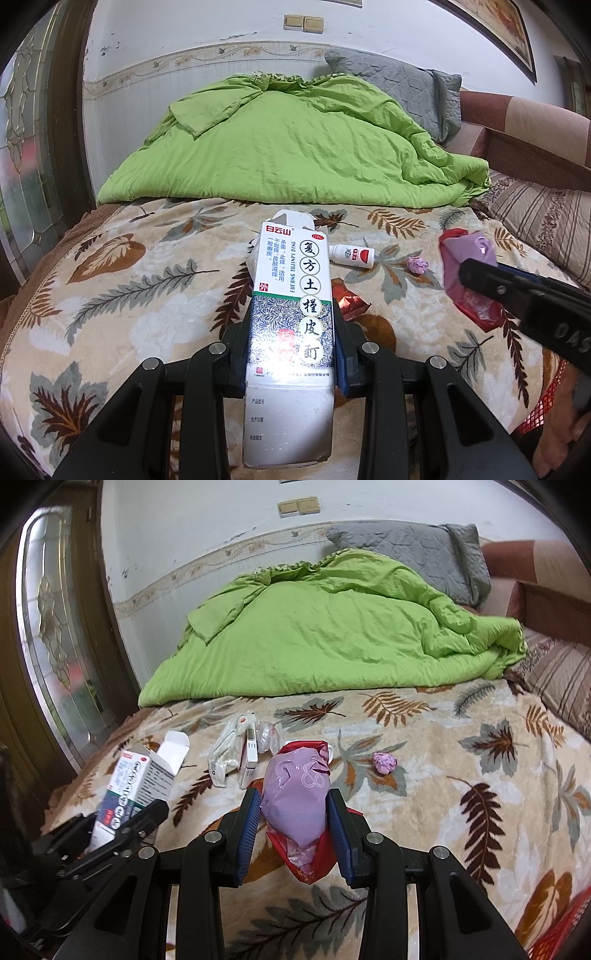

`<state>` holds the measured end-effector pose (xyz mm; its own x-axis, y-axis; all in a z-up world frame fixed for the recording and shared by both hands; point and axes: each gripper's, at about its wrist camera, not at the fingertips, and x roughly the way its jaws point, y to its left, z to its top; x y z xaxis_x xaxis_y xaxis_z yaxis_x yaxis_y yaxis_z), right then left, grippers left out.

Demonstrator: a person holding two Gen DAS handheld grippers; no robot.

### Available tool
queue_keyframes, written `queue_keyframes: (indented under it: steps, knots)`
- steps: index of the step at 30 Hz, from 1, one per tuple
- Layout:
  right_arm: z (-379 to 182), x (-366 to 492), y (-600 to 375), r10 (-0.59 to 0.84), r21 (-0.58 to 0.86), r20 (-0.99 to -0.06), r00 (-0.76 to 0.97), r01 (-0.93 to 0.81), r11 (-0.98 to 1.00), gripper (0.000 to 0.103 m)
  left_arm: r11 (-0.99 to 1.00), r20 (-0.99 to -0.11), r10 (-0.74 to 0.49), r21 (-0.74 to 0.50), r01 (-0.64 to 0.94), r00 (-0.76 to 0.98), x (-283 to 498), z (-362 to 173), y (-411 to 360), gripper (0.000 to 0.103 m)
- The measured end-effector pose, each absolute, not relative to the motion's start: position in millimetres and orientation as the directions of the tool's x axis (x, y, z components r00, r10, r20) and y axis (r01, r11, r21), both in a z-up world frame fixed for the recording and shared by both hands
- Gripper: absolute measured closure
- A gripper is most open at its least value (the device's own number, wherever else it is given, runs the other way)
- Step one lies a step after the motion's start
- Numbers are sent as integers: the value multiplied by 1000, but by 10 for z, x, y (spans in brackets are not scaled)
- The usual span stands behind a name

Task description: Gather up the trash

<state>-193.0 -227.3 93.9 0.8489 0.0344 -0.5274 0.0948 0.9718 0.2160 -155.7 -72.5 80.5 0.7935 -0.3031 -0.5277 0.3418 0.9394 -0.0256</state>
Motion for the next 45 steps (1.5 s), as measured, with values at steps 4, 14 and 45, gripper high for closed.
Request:
queue_keyframes:
  steps: [4,14,45]
  knots:
    - [967,-2052,-2374,65,270,-530,845,96,958,63,938,-526,-306,-25,345,793,-1564,806,-745,71]
    - [1109,-2473,-2624,92,335,-522,848,104,936,63,928,-498,-321,7,373,806,-1722,907,-826,71]
    - [1198,-4944,-4765,-265,416,-591,762,569,709,63,364,-594,-788,-238,901,161,-3172,1315,-3069,71]
